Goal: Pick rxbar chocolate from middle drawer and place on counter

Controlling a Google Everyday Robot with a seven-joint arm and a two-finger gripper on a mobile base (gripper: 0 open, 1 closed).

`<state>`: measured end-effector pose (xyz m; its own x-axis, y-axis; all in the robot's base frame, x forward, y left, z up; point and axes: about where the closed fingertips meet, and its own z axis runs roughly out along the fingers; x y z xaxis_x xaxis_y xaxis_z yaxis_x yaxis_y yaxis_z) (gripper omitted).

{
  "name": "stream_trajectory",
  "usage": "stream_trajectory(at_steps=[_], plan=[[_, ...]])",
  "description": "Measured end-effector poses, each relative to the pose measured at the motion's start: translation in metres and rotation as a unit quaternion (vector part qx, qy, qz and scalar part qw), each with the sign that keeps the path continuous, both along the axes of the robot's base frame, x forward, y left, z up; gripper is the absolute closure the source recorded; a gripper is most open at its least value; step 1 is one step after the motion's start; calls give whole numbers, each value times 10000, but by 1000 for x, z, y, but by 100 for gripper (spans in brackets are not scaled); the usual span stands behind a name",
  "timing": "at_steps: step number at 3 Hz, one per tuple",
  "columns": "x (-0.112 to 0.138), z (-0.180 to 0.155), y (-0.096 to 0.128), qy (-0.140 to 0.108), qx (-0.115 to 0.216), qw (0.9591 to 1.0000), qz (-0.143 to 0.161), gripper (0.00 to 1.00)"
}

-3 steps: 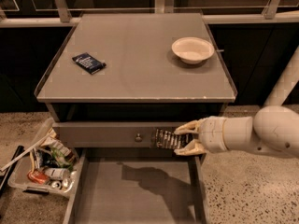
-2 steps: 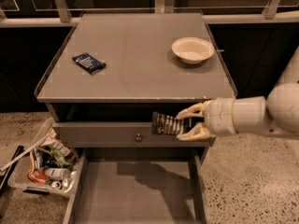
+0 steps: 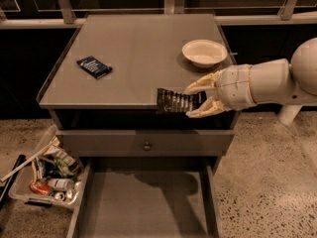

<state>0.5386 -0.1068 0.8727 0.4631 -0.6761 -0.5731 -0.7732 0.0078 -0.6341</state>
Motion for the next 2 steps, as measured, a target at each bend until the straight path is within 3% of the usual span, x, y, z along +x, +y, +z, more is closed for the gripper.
stream_trajectory(at_steps=[1, 2], plan=[[0, 0, 0, 0, 0, 10000, 1, 100], [27, 15, 7, -129, -71, 9999, 24, 100]])
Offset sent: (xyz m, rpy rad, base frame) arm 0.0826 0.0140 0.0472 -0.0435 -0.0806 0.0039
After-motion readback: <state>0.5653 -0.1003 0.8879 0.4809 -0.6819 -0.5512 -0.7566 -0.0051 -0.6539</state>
